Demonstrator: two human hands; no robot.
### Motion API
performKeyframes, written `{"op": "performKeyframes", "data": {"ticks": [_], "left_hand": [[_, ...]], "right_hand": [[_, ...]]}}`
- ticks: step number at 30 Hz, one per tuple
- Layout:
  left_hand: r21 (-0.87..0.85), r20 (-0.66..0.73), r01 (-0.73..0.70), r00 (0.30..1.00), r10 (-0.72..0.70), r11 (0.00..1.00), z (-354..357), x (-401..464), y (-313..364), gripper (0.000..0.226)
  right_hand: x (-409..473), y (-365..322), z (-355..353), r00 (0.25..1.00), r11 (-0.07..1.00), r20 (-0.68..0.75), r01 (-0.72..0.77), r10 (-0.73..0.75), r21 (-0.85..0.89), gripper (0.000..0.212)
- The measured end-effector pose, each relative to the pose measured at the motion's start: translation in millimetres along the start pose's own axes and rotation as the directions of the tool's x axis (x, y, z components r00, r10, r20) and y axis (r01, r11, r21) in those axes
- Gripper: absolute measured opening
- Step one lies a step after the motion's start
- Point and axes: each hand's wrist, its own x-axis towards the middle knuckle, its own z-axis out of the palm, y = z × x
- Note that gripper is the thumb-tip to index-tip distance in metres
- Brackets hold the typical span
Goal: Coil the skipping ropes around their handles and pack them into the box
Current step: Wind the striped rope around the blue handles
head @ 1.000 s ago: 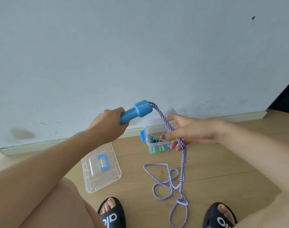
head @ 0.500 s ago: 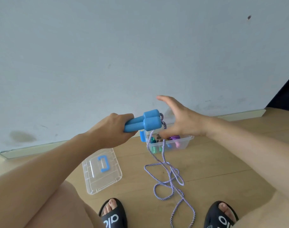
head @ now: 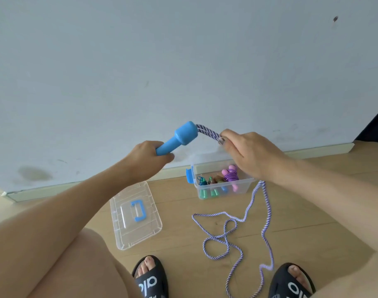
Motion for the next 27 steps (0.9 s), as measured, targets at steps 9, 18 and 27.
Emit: {"op": "performKeyframes", "data": {"ticks": [9, 18, 27], "left_hand": [[0.528, -0.013, -0.076, 0.995, 0.098, 0.846, 24.2, 3.8, 8.2, 0.007], [0.829, 0.139, -0.273, 0.946, 0.293, 0.488, 34.8, -6.6, 20.1, 0.008], [0.79, 0.185, -0.39, 0.887, 0.423, 0.473, 33.8, -24.5, 26.4, 0.019]], "right_hand": [[-8.6, -72.0, 40.2, 0.93, 0.866, 0.366, 0.203, -0.025, -0.456, 0.014], [8.8, -62.3, 21.3, 0.877, 0.999, 0.481, 0.028, -0.014, -0.021, 0.044], [24.4, -33.4, -5.9, 0.847, 0.784, 0.532, -0.312, -0.026, 0.536, 0.02]]}}
